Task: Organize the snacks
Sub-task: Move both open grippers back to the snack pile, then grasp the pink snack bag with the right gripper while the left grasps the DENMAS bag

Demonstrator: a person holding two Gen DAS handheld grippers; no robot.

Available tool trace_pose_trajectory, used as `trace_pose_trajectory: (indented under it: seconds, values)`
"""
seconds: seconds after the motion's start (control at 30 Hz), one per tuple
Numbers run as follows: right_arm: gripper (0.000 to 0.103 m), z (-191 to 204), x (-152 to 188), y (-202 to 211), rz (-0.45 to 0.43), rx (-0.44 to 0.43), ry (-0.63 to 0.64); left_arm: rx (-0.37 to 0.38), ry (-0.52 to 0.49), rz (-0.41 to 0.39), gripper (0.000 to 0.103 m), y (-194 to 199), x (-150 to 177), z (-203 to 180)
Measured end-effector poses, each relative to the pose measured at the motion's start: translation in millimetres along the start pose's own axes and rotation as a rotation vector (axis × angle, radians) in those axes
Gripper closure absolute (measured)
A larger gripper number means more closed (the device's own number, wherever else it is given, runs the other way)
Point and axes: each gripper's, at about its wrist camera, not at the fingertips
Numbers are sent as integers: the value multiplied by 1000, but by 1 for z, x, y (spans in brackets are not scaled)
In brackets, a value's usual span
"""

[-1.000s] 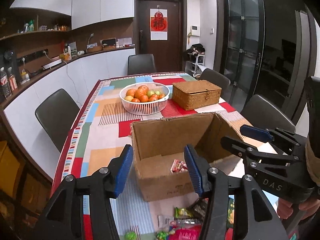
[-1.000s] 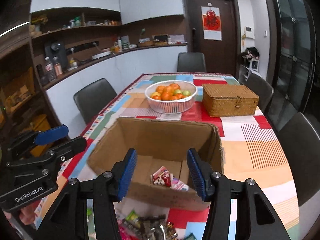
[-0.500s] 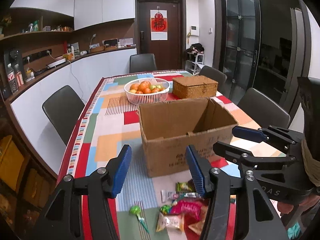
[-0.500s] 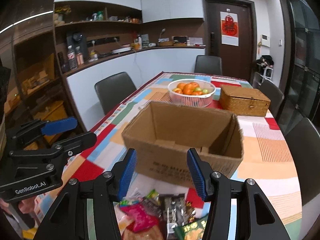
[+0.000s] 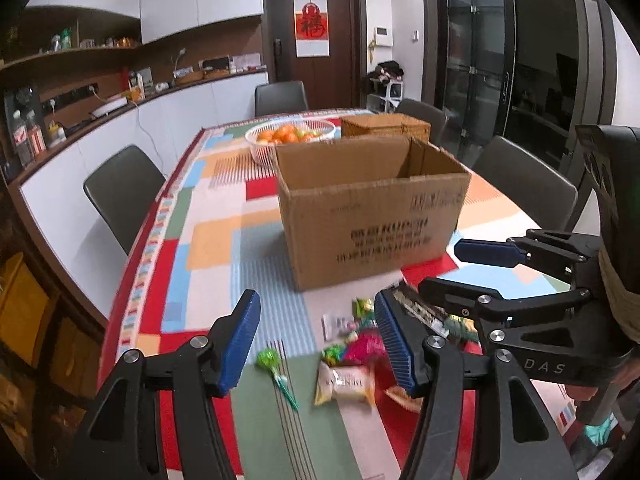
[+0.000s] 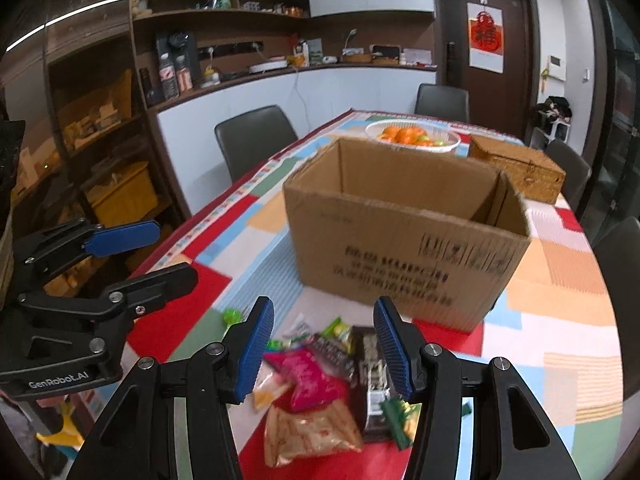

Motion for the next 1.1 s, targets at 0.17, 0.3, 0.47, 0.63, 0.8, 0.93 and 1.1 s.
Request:
trace_pose_trajectory:
  seconds: [0.17,0.3,0.47,0.63,0.8,0.93,1.1]
  values:
    - [50,4,17,-12,54,-18,19,12,-8,38,44,-9,18,-2]
    - [50,4,29,-21,95,-28,23,16,-41,72,43,-17,33,-5]
    - [50,5,40,-34,140,-27,40,42,-53,113,43,-29,47,-3]
    - [50,7,46,-48,180,-44,57,82,-30,160,43,-45,57,0]
    - [50,4,50,-64,222,-53,61,110,-4,199,43,-60,64,1]
    - [50,1,52,-75,249,-65,54,130,12,228,43,-72,68,0]
    - [50,-3,54,-88,282,-86,48,156,34,259,43,-84,72,0]
Point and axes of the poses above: each gripper's, at about its wrist camera, not at the fingertips, and y roughly against the way its jaws point, z to its left, x to its underside
